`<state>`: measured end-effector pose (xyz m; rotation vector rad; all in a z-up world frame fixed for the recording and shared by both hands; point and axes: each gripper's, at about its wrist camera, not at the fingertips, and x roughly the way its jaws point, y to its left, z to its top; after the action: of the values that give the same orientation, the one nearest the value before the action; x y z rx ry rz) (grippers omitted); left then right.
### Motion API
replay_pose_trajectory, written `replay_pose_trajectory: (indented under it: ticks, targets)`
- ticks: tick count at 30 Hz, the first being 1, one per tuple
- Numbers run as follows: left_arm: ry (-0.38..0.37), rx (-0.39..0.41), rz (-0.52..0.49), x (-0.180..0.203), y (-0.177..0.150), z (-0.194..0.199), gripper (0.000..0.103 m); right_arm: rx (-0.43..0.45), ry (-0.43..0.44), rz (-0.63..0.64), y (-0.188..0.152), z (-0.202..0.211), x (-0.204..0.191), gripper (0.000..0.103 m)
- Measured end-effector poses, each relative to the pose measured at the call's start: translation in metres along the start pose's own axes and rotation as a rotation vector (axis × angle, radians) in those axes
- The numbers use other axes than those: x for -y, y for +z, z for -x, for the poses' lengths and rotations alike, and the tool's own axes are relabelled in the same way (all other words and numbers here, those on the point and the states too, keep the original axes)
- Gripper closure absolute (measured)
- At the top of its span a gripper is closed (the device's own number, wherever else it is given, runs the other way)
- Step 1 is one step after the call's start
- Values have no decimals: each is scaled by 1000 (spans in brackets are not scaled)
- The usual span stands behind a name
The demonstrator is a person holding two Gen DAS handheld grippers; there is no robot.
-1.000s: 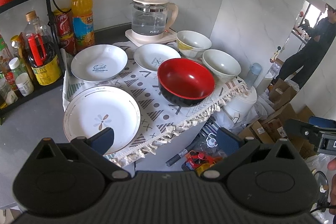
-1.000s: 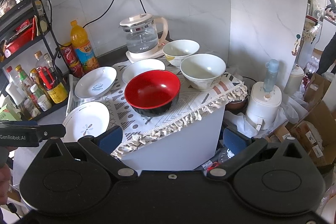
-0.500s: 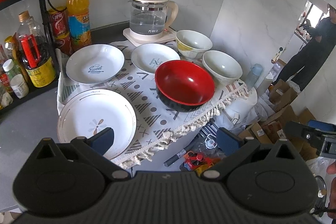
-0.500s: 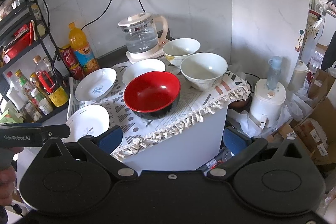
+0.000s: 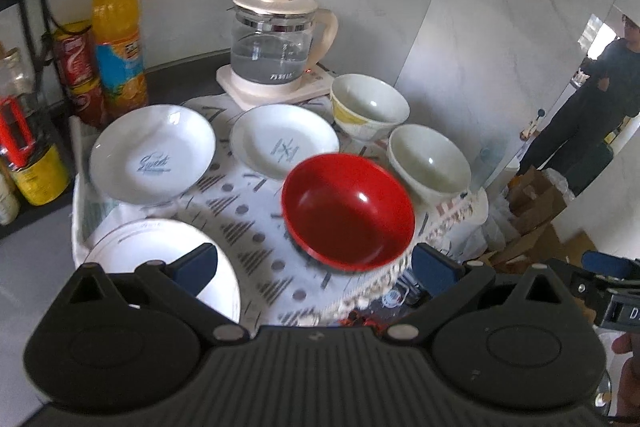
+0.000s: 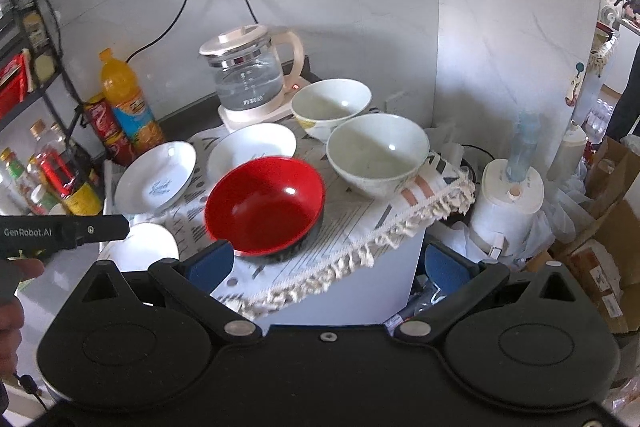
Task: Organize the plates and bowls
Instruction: 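Move both grippers toward the large white bowl beside the red bowl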
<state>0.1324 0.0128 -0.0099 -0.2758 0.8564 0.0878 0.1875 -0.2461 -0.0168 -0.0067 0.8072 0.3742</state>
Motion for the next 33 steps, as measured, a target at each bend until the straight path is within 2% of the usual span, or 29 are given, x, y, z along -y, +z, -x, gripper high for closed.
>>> replay_pose_trajectory:
  ticks: [15,19,26,33]
  targets:
    - [-67,-36,-18,-15,78,-87,4,-26,-74,-87,55,-71,12,4]
    - [-119,-46,-42,-16,96,-107,6,-20,-100,-111,67,-86,13,4]
    - [-133,-50,-64,-13,122,-134,6,-19,-127,-131,84,-107,19,4]
    - [-118,-54,-32,-13,138,-157,6,-38,-122,-123,100,-130,23,4]
